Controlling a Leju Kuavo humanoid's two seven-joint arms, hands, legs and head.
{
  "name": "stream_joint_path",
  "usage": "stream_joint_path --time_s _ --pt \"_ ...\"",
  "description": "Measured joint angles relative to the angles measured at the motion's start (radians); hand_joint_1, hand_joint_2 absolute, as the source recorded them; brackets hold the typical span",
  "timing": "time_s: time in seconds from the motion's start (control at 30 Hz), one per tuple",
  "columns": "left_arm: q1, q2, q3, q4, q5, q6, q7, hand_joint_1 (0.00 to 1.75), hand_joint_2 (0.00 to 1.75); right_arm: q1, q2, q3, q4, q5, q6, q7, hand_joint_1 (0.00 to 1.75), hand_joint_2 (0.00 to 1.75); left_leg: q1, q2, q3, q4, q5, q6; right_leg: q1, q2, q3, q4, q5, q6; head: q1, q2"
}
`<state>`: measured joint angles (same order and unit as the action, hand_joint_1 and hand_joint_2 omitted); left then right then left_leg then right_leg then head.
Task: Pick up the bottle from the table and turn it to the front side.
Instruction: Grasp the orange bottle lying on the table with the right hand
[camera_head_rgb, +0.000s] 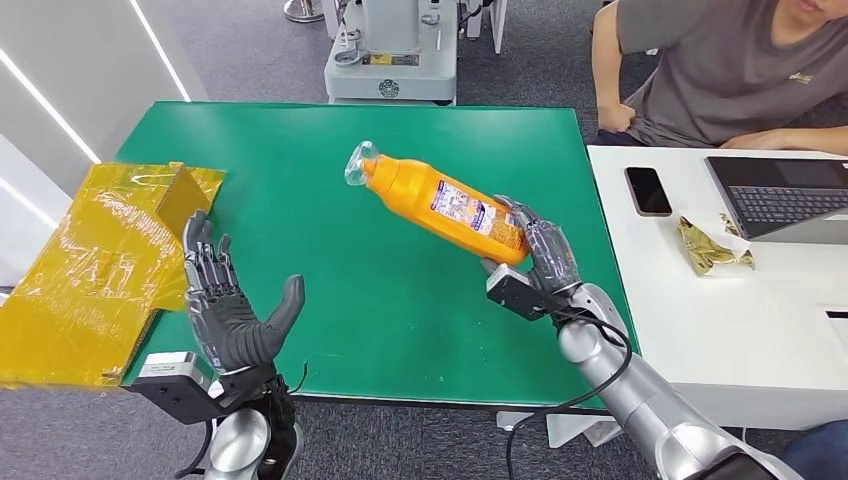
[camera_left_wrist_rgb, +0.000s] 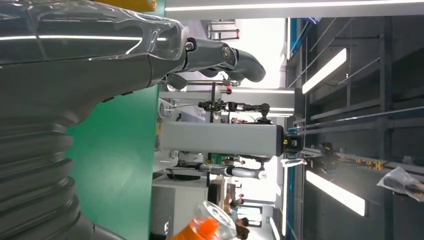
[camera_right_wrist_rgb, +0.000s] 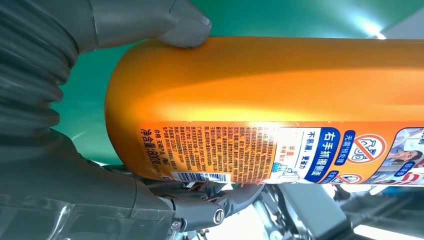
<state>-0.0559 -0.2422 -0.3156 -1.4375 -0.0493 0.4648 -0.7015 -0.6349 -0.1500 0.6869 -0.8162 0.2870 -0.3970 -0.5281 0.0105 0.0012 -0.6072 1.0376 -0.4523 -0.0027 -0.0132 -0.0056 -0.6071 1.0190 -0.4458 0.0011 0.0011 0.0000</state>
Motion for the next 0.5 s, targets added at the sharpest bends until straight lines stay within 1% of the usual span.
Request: stream_joint_path --time_s 0.1,0.27,0.5 --pt "-0.002 0.000 -0.001 0.000 0.005 0.009 0.000 0.00 1.75 0.026 0.006 -0.020 -0.031 -0.010 -0.025 -0.019 1.75 1.75 0.000 0.000 0.000 0.000 0.000 0.000 0.000 0.000 0.000 0.000 0.000 0.000 0.000 0.000" --pt "-0.002 0.002 -0.003 0.005 0.038 0.030 0.000 0.00 1.75 0.083 0.018 -0.046 -0.112 -0.023 -0.094 -0.053 1.75 1.75 0.000 0.000 0.000 0.000 0.000 0.000 0.000 0.000 -0.001 0.000 0.000 0.000 0.000 0.000" --pt "-0.010 0.003 -0.017 0.046 0.060 0.016 0.000 0.00 1.75 0.124 0.036 -0.048 -0.183 -0.024 -0.122 -0.083 1.75 1.75 0.000 0.000 0.000 -0.001 0.000 0.000 0.000 0.000 -0.001 0.000 0.000 0.000 0.000 0.000"
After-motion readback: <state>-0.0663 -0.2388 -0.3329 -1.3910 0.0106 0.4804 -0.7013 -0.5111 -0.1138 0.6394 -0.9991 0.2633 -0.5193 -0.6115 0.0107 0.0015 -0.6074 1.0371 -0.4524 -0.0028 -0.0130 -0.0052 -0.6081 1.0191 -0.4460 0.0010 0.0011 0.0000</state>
